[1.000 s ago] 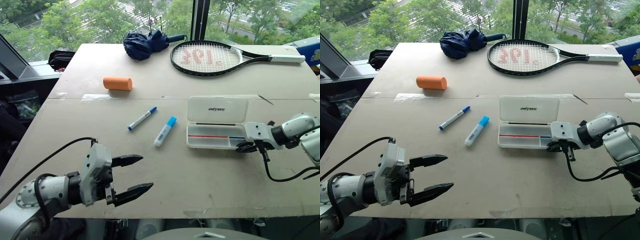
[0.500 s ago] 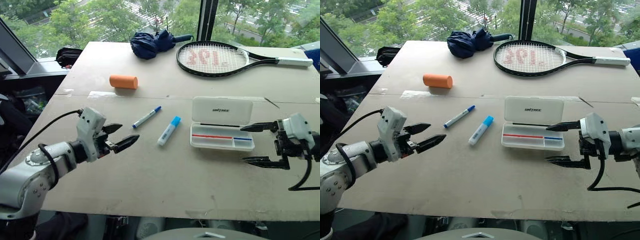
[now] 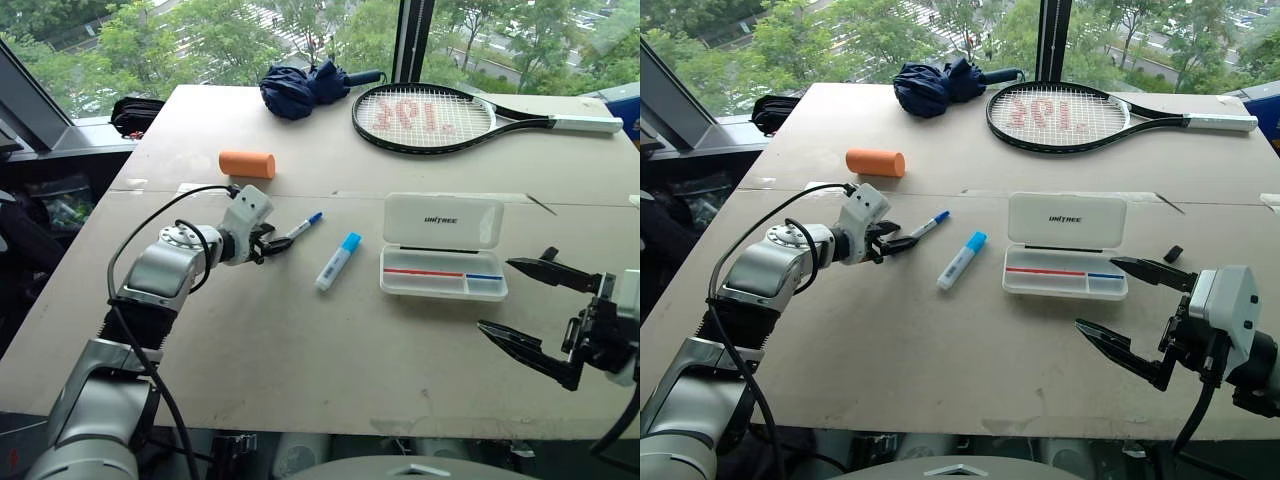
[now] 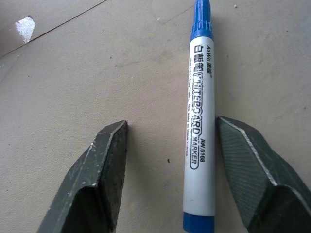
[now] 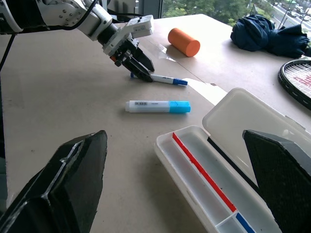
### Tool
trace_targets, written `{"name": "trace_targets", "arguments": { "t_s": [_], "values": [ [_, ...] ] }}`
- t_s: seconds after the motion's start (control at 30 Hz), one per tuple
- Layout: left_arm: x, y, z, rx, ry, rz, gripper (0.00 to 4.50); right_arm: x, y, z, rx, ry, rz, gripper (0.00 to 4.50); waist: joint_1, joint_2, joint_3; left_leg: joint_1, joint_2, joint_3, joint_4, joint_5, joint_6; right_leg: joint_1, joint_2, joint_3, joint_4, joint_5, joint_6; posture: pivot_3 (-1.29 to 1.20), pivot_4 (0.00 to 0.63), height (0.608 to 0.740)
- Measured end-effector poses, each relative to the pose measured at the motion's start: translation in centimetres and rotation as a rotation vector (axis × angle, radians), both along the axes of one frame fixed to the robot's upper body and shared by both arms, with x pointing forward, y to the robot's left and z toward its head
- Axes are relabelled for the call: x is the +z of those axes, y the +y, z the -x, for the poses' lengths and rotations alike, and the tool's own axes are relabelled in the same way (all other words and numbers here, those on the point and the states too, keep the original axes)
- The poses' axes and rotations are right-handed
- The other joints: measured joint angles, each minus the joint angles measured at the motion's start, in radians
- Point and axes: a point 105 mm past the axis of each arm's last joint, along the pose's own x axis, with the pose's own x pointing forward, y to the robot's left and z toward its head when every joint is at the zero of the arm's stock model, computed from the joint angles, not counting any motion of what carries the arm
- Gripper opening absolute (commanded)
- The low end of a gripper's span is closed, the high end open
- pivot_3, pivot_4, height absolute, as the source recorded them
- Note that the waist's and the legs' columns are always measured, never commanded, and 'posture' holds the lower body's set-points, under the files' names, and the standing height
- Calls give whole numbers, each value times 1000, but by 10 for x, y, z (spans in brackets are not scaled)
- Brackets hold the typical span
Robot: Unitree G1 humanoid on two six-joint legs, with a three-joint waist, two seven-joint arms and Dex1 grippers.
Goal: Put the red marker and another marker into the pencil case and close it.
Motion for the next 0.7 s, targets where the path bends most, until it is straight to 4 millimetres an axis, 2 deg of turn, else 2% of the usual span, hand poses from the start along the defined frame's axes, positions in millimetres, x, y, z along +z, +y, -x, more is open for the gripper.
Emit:
{"name": "trace_targets", "arguments": {
  "t_s": [0.1,0.13,0.23,0.3,0.4,0.43,0.47,0.57,0.6,0.7],
  "values": [
    [3,0,1,-43,-11,14,149,-3,-1,1,-28,12,-10,4500,0,0,0,0,0,-1,0,0,0,0,0,0,0,-1,1,0,150,732],
    [4,-1,1,-57,-13,24,44,-4,-1,2,-33,15,-11,4500,0,0,0,0,0,-1,0,0,0,0,0,0,0,-1,1,0,150,732],
    [13,-22,14,-238,24,170,45,-6,-3,3,-59,18,-29,4500,-1,-2,1,-2,1,-1,0,0,0,0,0,-1,0,-1,1,0,150,732],
    [34,-41,24,-413,18,201,45,-8,-6,5,-89,6,-35,4500,3,-4,3,-5,0,-1,2,0,0,-1,0,-6,0,-1,1,0,150,732],
    [82,-78,32,-657,-52,155,45,-12,-14,9,-144,-7,-21,4500,7,-4,2,-5,-2,-1,3,0,0,0,-1,-4,-1,-1,1,0,150,732],
    [89,-90,33,-713,-50,139,45,-13,-17,12,-167,-6,-24,4500,7,-3,1,-4,-3,-1,3,0,0,0,-1,-3,0,-1,2,0,150,732],
    [90,-97,35,-745,-42,134,45,-14,-19,13,-175,-2,-25,4500,3,-3,1,-3,-3,-1,2,0,0,1,-1,-2,0,-1,2,0,150,732],
    [71,-142,39,-849,76,100,45,-19,-29,24,-235,22,-2,4500,-1,-3,2,-4,-3,0,3,0,0,0,0,-3,0,-2,3,0,150,732],
    [68,-148,39,-860,94,94,45,-19,-31,26,-243,23,5,4500,-2,-3,2,-4,-3,0,2,0,0,0,0,-2,0,-2,3,0,150,732],
    [59,-185,32,-887,138,54,45,-20,-41,39,-308,25,29,4500,-6,-3,2,-4,-2,2,2,0,0,0,1,-2,0,-2,3,0,150,732]
  ]
}}
